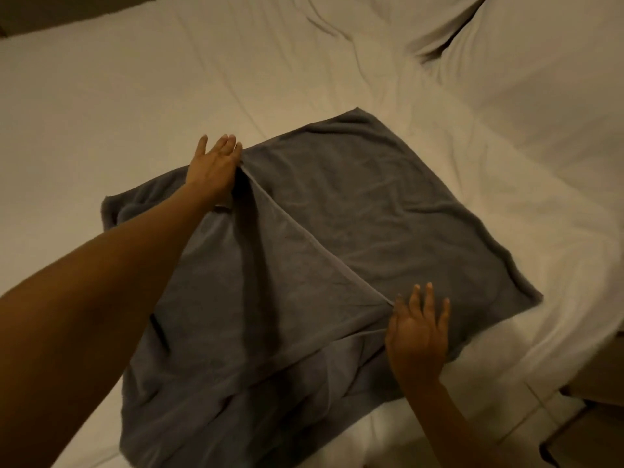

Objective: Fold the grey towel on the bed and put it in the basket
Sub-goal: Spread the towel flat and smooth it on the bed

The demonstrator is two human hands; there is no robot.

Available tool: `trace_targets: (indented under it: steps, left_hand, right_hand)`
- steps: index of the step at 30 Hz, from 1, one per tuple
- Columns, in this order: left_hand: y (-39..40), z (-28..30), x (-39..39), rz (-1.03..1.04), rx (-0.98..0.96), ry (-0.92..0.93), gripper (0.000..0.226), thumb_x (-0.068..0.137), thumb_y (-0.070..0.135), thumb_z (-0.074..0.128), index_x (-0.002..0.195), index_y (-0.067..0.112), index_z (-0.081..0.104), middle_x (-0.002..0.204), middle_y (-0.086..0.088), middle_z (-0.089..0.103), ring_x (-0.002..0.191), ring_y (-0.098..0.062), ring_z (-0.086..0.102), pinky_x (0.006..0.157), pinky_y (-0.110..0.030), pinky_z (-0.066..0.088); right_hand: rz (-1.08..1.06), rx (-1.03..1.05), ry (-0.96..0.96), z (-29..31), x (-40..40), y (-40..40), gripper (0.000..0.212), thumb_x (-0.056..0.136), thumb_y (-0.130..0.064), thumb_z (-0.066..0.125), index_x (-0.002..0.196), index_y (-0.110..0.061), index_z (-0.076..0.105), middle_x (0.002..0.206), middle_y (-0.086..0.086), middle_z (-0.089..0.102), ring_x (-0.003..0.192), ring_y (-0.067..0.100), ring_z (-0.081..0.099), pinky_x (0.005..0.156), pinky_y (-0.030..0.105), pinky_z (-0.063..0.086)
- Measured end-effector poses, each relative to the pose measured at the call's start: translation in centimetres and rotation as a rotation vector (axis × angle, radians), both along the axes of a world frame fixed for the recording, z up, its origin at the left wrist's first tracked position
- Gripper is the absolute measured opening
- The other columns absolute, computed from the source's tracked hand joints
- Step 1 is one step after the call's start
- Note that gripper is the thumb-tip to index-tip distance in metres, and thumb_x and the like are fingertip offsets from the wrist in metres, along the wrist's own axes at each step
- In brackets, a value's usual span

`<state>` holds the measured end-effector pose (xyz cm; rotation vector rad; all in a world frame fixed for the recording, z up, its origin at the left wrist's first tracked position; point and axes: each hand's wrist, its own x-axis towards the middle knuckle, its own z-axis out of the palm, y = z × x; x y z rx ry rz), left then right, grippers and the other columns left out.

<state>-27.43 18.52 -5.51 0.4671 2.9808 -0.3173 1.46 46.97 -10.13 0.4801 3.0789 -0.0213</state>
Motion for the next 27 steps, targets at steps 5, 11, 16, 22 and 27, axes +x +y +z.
trace_targets:
  steps: [5, 11, 16, 22, 27]
  left_hand:
    - [5.4, -0.8, -1.4, -0.050, 0.011, -0.013, 0.062, 0.098, 0.015, 0.041, 0.151, 0.008, 0.010, 0.160, -0.013, 0.009, 0.148, -0.024, 0.007, 0.118, -0.048, -0.003]
    - [11.5, -1.4, -3.9, -0.064, -0.125, -0.057, 0.095, 0.086, 0.025, 0.064, 0.151, 0.007, -0.004, 0.160, -0.011, -0.003, 0.148, -0.024, -0.004, 0.118, -0.050, -0.002]
    - [15.9, -3.3, -7.6, -0.031, -0.101, -0.014, 0.062, 0.101, 0.023, 0.033, 0.151, 0.008, -0.001, 0.161, -0.011, 0.000, 0.149, -0.024, -0.001, 0.119, -0.049, -0.001]
    - [19.9, -4.9, -12.5, -0.060, -0.164, -0.003, 0.089, 0.086, 0.027, 0.065, 0.151, 0.010, 0.006, 0.160, -0.011, 0.007, 0.148, -0.026, 0.002, 0.118, -0.050, -0.002]
    - [23.6, -5.3, -16.6, -0.106, -0.037, -0.074, 0.046, 0.096, 0.022, 0.049, 0.141, 0.019, 0.040, 0.154, -0.007, 0.030, 0.147, -0.024, 0.016, 0.118, -0.056, -0.001]
  right_hand:
    - [-0.034, 0.010, 0.069, -0.1, -0.3, 4.9, 0.038, 0.088, -0.015, 0.040, 0.099, 0.004, 0.071, 0.117, 0.032, 0.062, 0.119, 0.050, 0.051, 0.101, 0.067, 0.034]
    - [-0.064, -0.007, -0.033, 0.1, -2.3, 10.7, 0.044, 0.087, -0.019, 0.035, 0.103, 0.002, 0.071, 0.120, 0.031, 0.060, 0.121, 0.050, 0.050, 0.102, 0.067, 0.031]
    - [-0.093, -0.047, -0.102, -0.5, -5.5, 14.3, 0.056, 0.084, -0.026, 0.026, 0.105, 0.000, 0.071, 0.123, 0.029, 0.059, 0.124, 0.048, 0.048, 0.103, 0.066, 0.029]
    - [-0.127, -0.030, -0.069, -2.7, -9.2, 19.5, 0.029, 0.085, -0.011, 0.060, 0.112, -0.002, 0.068, 0.133, 0.027, 0.053, 0.134, 0.045, 0.037, 0.111, 0.064, 0.019]
    - [-0.139, -0.009, -0.214, -3.2, -11.5, 24.0, 0.045, 0.098, -0.036, 0.036, 0.142, -0.025, 0.041, 0.157, 0.005, 0.022, 0.148, 0.029, 0.000, 0.115, 0.051, -0.011]
